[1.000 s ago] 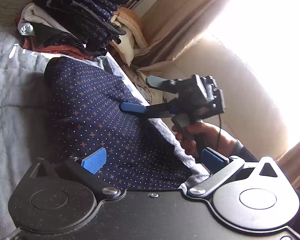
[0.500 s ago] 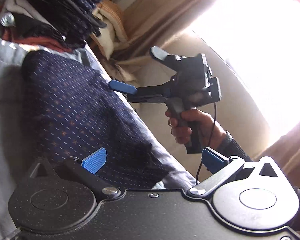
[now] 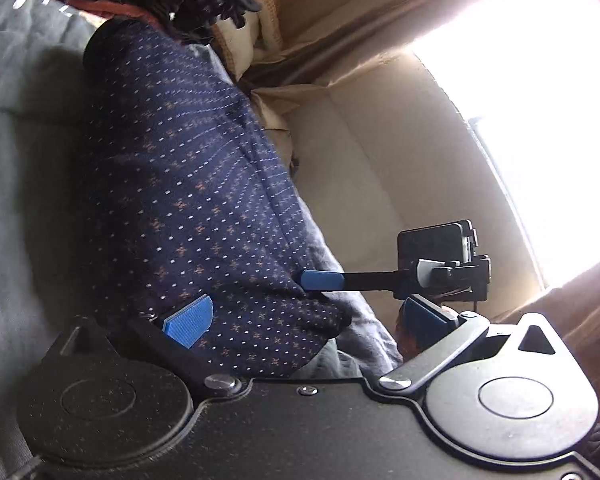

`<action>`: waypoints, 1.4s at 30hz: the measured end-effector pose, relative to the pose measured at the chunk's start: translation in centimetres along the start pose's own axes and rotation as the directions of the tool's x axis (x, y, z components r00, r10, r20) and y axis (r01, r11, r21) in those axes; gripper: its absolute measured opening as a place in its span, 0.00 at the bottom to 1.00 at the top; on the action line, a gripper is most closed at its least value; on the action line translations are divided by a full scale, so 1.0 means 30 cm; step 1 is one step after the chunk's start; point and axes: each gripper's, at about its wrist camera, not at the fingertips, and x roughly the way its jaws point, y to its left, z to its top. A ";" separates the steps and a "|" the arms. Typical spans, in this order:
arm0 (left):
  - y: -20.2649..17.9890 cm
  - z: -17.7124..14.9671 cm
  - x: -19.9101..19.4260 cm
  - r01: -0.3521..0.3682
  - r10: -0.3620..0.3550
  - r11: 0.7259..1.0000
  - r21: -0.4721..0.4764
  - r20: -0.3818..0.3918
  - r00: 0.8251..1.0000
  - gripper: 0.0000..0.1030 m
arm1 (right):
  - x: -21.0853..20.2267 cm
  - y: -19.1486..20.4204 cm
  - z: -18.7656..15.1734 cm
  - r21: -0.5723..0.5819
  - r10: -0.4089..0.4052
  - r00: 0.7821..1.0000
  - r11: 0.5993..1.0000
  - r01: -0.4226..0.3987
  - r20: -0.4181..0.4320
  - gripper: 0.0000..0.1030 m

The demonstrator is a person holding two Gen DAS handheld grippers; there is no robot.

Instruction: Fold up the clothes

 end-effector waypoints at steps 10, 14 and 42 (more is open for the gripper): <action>0.035 0.063 0.006 0.173 -0.172 0.984 -0.049 0.019 0.985 1.00 | 0.048 0.062 -0.012 -0.103 0.028 0.997 0.994 -0.034 -0.068 1.00; 0.124 0.078 0.071 0.152 -0.158 0.983 -0.105 -0.050 0.986 1.00 | 0.067 0.058 -0.019 -0.118 0.042 0.995 0.992 -0.053 -0.094 1.00; 0.124 0.475 0.152 0.215 -0.227 0.970 -0.109 -0.106 0.968 1.00 | 0.050 0.015 -0.084 -0.161 0.003 0.982 0.986 -0.033 -0.187 1.00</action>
